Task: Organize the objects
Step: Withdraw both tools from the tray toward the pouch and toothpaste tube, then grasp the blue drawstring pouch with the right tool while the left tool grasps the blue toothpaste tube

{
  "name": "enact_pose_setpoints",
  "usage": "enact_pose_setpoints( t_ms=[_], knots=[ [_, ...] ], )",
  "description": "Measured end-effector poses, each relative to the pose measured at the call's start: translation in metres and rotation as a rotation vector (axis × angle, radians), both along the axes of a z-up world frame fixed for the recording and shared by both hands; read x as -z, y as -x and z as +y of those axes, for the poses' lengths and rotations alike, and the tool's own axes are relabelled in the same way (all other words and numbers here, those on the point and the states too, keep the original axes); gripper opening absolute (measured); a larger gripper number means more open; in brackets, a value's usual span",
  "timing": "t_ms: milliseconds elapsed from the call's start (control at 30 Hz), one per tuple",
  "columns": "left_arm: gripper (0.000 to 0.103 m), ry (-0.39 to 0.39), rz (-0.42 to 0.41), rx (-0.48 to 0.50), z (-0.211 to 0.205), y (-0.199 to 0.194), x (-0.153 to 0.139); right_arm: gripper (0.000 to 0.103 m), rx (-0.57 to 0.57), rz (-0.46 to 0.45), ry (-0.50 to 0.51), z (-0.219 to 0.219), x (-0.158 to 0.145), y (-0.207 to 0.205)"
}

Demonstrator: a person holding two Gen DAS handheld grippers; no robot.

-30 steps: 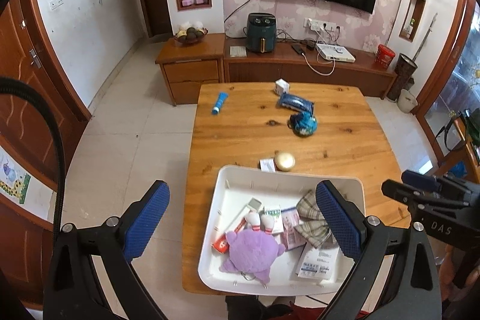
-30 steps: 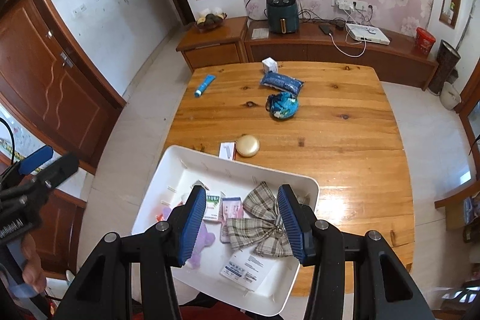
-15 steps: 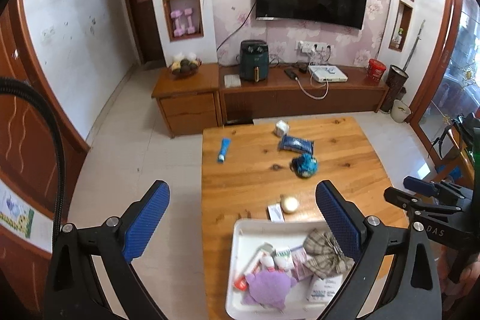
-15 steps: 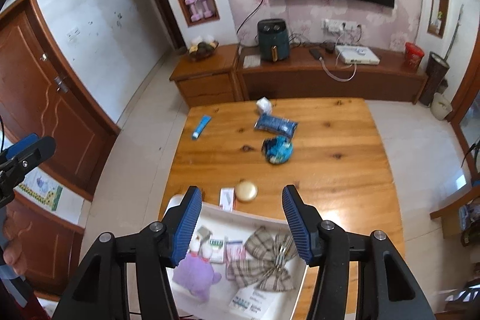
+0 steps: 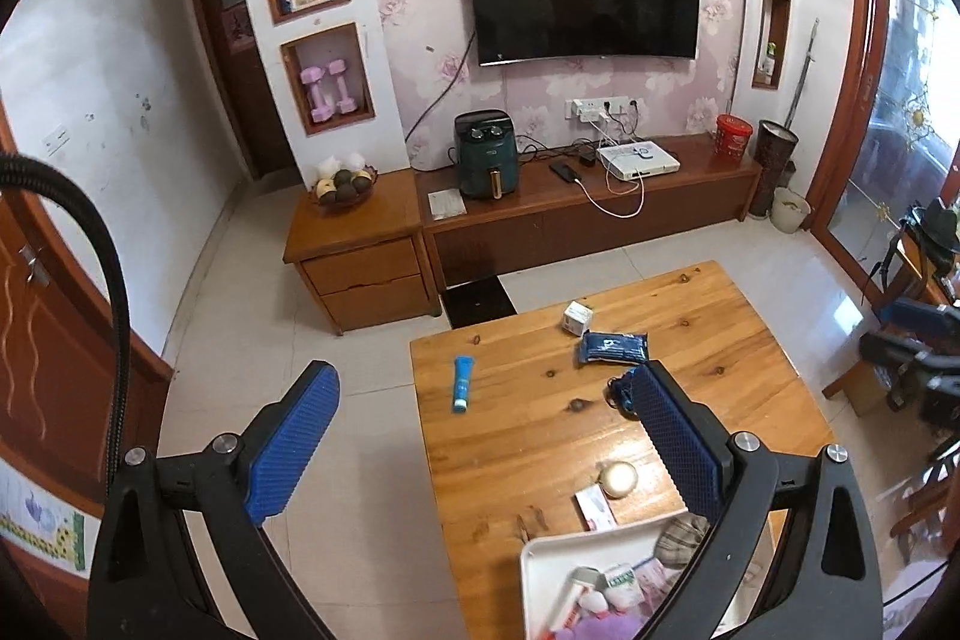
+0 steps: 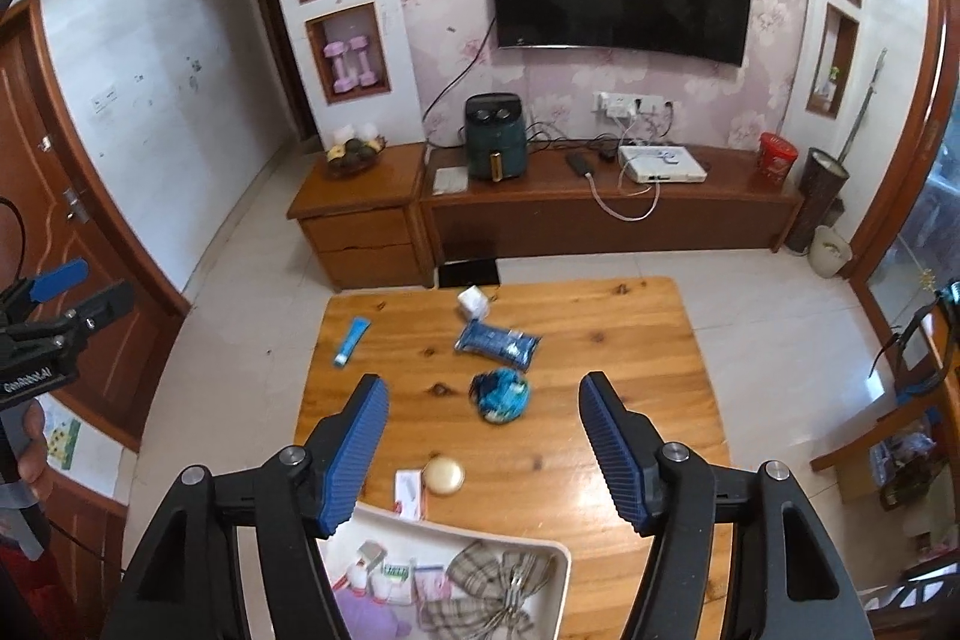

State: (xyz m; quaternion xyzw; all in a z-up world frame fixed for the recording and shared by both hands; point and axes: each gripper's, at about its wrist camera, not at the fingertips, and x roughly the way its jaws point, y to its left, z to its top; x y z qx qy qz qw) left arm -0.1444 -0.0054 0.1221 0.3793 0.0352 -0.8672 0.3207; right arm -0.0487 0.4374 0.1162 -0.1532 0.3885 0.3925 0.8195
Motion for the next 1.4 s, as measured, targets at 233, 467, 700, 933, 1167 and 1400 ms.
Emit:
enact_pose_setpoints(
  t_ms=[233,467,700,933,1167,1400],
  knots=[
    [0.099,-0.017,-0.071,0.01,-0.047,0.033,0.03,0.069,0.03,-0.006,0.043,0.041,0.013,-0.032],
    [0.099,-0.104,-0.13,0.021,-0.091,0.067,0.085,0.069,0.044,0.067,0.108,0.09,0.067,-0.071],
    [0.099,-0.145,-0.197,0.036,-0.122,0.095,0.151,0.069,0.056,0.158,0.173,0.121,0.14,-0.101],
    [0.099,-0.183,-0.264,0.007,-0.157,0.114,0.216,0.069,0.083,0.265,0.218,0.139,0.215,-0.121],
    [0.099,-0.269,-0.285,-0.051,-0.188,0.116,0.263,0.069,0.109,0.341,0.259,0.147,0.273,-0.134],
    [0.099,-0.323,-0.284,-0.101,-0.209,0.114,0.293,0.069,0.119,0.377,0.273,0.149,0.304,-0.142]
  ],
)
